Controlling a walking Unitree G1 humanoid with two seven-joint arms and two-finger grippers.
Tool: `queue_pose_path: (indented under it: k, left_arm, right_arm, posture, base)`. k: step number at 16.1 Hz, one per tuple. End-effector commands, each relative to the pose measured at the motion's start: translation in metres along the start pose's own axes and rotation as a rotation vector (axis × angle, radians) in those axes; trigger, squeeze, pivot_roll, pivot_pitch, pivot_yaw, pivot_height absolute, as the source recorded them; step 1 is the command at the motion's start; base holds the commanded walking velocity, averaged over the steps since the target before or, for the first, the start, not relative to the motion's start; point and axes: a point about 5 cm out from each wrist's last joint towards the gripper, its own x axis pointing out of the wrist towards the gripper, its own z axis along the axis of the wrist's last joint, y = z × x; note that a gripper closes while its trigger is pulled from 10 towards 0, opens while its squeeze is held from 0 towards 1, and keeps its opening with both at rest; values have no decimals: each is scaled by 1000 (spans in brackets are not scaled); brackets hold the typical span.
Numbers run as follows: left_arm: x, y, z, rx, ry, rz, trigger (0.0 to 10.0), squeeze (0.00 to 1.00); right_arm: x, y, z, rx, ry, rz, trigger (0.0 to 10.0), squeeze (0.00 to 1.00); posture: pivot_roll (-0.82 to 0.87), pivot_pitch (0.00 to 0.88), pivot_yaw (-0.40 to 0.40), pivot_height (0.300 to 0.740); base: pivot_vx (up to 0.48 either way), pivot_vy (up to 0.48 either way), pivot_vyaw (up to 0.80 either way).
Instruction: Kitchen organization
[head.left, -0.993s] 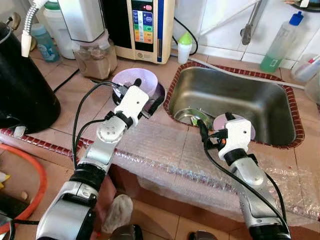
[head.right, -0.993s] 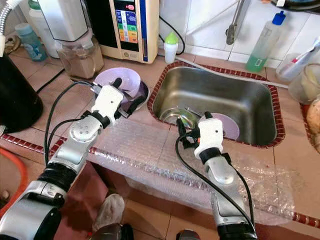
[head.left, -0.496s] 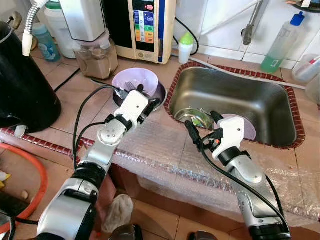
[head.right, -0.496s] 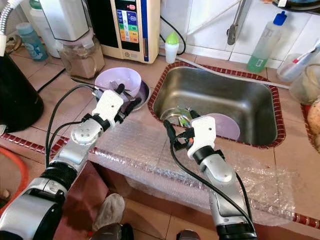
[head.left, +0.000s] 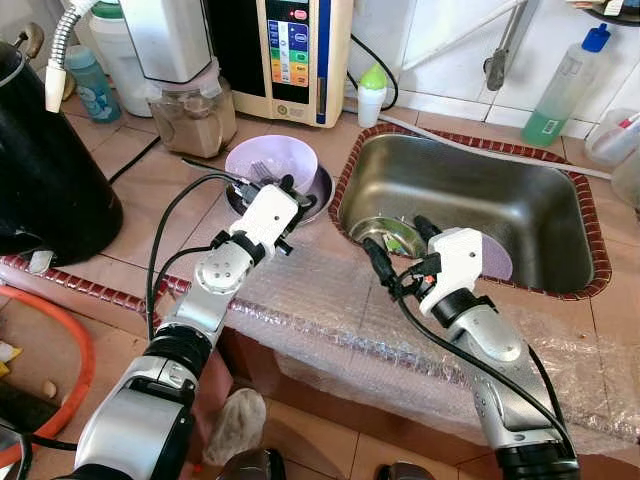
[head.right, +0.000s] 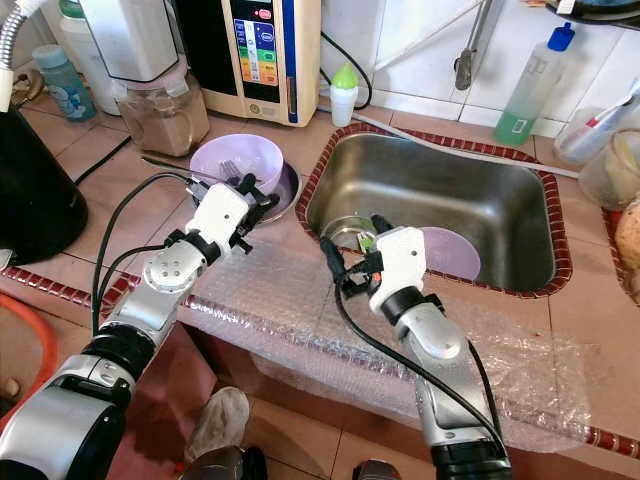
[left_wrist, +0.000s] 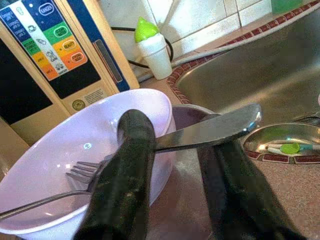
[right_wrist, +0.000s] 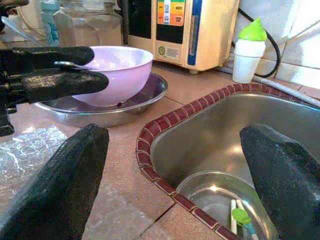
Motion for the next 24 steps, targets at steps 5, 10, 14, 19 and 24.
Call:
queue_pose_path:
  k: [5, 10, 14, 19, 24]
  left_arm:
    - [3, 6, 8, 26, -46, 15, 0, 0]
    - [3, 20, 23, 52, -126, 84, 0, 0]
    - [1, 43, 41, 73, -210, 155, 0, 0]
    - [9, 54, 75, -62, -314, 123, 0, 0]
    - [16, 44, 100, -113, -385, -19, 0, 0]
  right_arm:
    - [5, 9, 5, -6, -21, 31, 10000, 0]
    - [8, 9, 5, -15, -32, 13, 10000, 0]
    - [12, 10, 6, -8, -43, 12, 10000, 0]
    - [19, 10, 14, -73, -74, 28, 10000, 0]
    - [21, 3, 16, -136, -95, -9, 10000, 0]
  posture:
    - [-79, 27, 29, 740]
    - [-75, 15, 36, 740]
    - [-62, 10, 33, 740]
    - [-56, 5, 28, 740]
    - [-53, 0, 26, 740]
  base:
    - [0, 0, 0]
    - [0, 0, 0]
    - [0, 0, 0]
    - [0, 0, 0]
    - [0, 0, 0]
